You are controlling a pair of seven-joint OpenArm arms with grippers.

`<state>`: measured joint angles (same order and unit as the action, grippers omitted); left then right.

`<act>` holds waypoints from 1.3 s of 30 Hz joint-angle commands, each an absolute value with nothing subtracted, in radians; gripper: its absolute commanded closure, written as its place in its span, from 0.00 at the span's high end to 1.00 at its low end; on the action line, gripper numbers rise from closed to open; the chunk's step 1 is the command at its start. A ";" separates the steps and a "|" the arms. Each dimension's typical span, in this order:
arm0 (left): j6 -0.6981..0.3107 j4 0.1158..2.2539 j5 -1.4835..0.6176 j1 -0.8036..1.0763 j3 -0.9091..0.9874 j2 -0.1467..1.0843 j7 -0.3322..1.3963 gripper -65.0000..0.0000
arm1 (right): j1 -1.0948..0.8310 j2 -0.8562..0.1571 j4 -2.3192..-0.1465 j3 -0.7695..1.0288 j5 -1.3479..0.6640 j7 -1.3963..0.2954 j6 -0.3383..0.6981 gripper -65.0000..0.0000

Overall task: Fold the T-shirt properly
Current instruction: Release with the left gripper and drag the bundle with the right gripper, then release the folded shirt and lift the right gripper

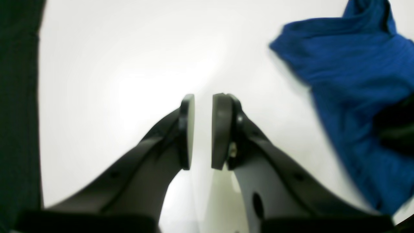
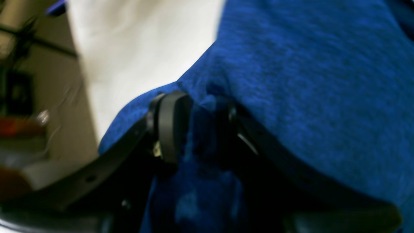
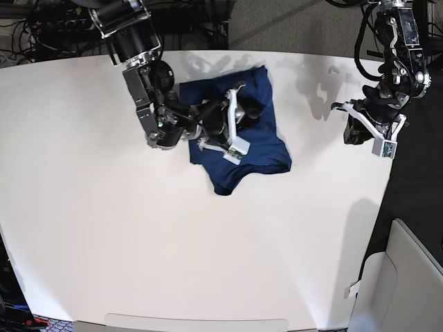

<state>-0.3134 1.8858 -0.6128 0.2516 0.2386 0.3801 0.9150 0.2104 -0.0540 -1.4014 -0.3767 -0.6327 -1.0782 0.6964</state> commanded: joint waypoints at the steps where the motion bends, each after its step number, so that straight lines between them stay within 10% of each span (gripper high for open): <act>1: -0.314 1.903 -0.624 0.243 0.246 0.394 0.895 0.12 | 0.225 -0.074 -1.411 -0.372 -0.628 -1.061 0.698 0.29; 16: -0.314 1.949 -0.624 0.311 0.246 0.394 0.895 0.12 | 0.263 -0.328 -1.409 -0.214 -0.558 -0.946 0.698 0.29; 39: -0.314 2.018 -0.625 0.432 0.343 0.394 0.895 0.12 | 0.189 -0.292 -1.578 -0.151 -0.357 -1.010 0.698 0.29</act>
